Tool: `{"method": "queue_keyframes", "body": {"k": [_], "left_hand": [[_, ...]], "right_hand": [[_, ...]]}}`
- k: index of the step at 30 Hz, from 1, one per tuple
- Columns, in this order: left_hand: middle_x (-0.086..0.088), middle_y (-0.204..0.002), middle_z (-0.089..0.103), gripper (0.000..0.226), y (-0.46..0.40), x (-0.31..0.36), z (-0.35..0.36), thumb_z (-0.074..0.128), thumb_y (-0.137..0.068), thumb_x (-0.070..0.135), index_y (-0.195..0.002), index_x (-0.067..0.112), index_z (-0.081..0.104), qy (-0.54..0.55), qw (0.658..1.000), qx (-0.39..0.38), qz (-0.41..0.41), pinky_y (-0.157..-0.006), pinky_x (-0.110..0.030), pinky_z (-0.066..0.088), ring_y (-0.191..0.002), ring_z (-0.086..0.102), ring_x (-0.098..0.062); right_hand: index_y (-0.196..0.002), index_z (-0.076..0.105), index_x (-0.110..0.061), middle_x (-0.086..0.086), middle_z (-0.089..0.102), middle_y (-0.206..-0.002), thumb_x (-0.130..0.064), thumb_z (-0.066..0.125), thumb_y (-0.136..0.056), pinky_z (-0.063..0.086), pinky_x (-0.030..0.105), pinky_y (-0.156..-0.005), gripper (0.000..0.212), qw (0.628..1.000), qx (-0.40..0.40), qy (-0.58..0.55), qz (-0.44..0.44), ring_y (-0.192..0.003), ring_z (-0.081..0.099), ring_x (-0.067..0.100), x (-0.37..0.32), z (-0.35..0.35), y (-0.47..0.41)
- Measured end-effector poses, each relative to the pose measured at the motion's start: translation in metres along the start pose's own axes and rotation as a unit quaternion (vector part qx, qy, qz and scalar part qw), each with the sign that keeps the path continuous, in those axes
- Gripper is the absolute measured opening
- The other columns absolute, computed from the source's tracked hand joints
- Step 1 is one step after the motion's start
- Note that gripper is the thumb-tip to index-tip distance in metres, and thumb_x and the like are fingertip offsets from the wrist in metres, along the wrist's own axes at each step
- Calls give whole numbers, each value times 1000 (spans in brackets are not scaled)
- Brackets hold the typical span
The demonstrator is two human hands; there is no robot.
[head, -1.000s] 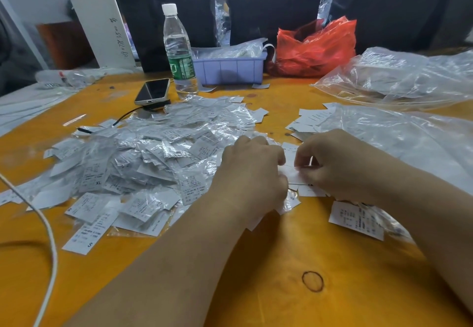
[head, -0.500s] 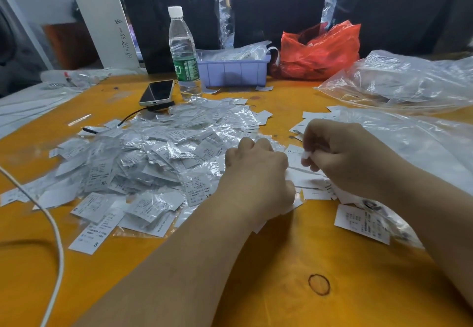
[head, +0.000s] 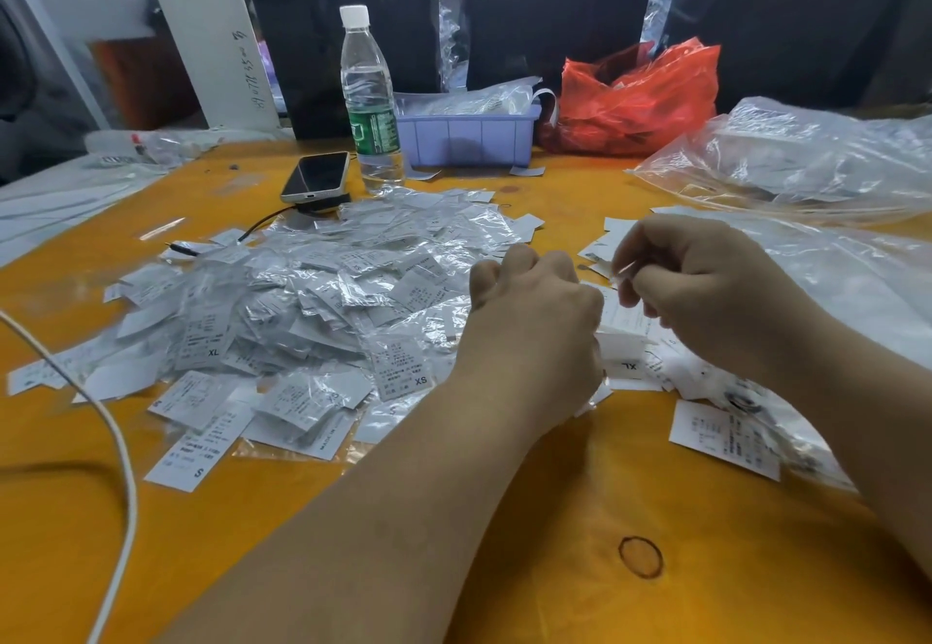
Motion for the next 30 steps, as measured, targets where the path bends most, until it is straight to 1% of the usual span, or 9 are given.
{"method": "queue_keyframes", "body": {"k": [2,4,7,10,13,17,21,25,30], "left_hand": [[7,-101,52,17,0,-1,-14,54,-93,26,-97,27,71,60,997,44,-9,-79,-33,16,-106,39,-18],[7,-91,54,15,2,-10,-30,54,-93,24,-92,27,69,149,985,80,-41,-81,-33,27,-95,47,-16],[10,-81,62,15,5,-36,-34,51,-92,18,-85,19,63,321,935,72,-134,-64,-30,47,-79,57,-10],[14,-67,61,18,8,-58,-29,47,-93,15,-81,11,60,449,863,75,-218,-44,-17,40,-64,51,-7],[18,-44,48,28,9,-61,-23,48,-88,17,-61,19,49,510,822,68,-244,-43,-8,33,-55,41,-8],[19,-42,46,26,9,-60,-18,45,-91,17,-66,16,50,525,812,50,-250,-44,-9,34,-52,41,-7],[17,-42,45,31,10,-51,-14,45,-91,16,-60,19,48,533,812,15,-238,-53,-17,39,-46,44,-3],[18,-44,48,21,7,-38,-11,48,-94,17,-76,13,59,560,803,-18,-201,-61,-23,36,-44,47,2],[21,-48,53,14,5,-38,-15,59,-95,16,-98,5,66,554,814,-17,-175,-51,-8,40,-47,51,6]], "right_hand": [[-78,64,-18,-3,65,-63,5,47,-82,44,36,-54,29,997,42,-68,8,-54,53,12,2,-11,-2],[-81,64,-12,-1,62,-64,6,47,-84,40,33,-51,25,989,67,-130,25,-54,50,12,7,-18,-3],[-84,61,-10,3,58,-62,5,46,-92,37,26,-44,23,972,55,-220,57,-50,45,14,14,-13,-4],[-86,62,-9,2,57,-58,1,45,-96,34,28,-46,22,962,24,-260,80,-49,44,13,17,-5,-3],[-87,64,-5,1,52,-58,-7,50,-95,33,27,-47,16,957,-29,-278,80,-50,42,11,12,7,-1],[-81,65,-10,3,47,-63,-26,63,-79,34,22,-47,16,938,-122,-320,48,-53,39,10,-7,26,7],[-78,71,-15,2,42,-62,-22,74,-75,24,31,-51,8,944,-139,-298,13,-54,31,14,-21,31,12],[-96,69,2,14,41,-69,-23,70,-74,23,32,-51,34,942,-127,-311,25,-54,28,17,-17,30,10],[-104,68,-1,12,45,-73,-9,78,-73,31,25,-49,33,930,-200,-307,40,-56,34,15,-20,43,16]]}}
Point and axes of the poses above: each hand's wrist, its own y-axis away from the middle knuckle, its own z-axis out of the palm, x = y × z, the point moved 10 cm from there along -y, towards the middle knuckle
